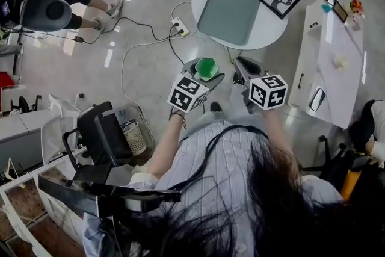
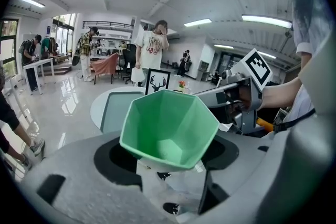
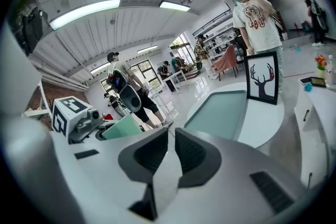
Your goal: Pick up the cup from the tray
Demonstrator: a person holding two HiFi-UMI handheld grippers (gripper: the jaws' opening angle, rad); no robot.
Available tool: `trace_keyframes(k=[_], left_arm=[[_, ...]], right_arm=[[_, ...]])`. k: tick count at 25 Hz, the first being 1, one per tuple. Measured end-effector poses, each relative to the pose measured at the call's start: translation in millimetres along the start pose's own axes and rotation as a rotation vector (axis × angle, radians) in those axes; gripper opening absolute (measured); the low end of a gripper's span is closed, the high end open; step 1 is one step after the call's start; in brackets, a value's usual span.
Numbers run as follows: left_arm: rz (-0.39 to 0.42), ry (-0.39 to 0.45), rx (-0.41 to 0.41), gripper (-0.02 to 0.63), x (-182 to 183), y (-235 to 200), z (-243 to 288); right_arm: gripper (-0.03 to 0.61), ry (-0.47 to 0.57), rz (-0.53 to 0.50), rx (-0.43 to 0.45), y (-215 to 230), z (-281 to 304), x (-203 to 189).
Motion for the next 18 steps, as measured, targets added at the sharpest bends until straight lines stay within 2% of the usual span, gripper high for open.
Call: trace_keyframes(k=[9,18], left_arm=[[0.023,0.029,-0.017,0.33,-24,29,-18],[0.016,0.021,-0.029,0.33,-50,56,-22]], right_arm=[[0.058,0.032,0.01,-0.014,-31,-31,-41],[0.058,0.004,0.02,-0.003,-47,-52,-82]])
Point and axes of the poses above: the fingertips, and each gripper's own axes: z forward along the fingers, y to its right, x out of its top, the point moved 9 cm from there along -z, backward along the fingers, and after that the axes turned 11 degrees about -y, right-handed, at the moved point
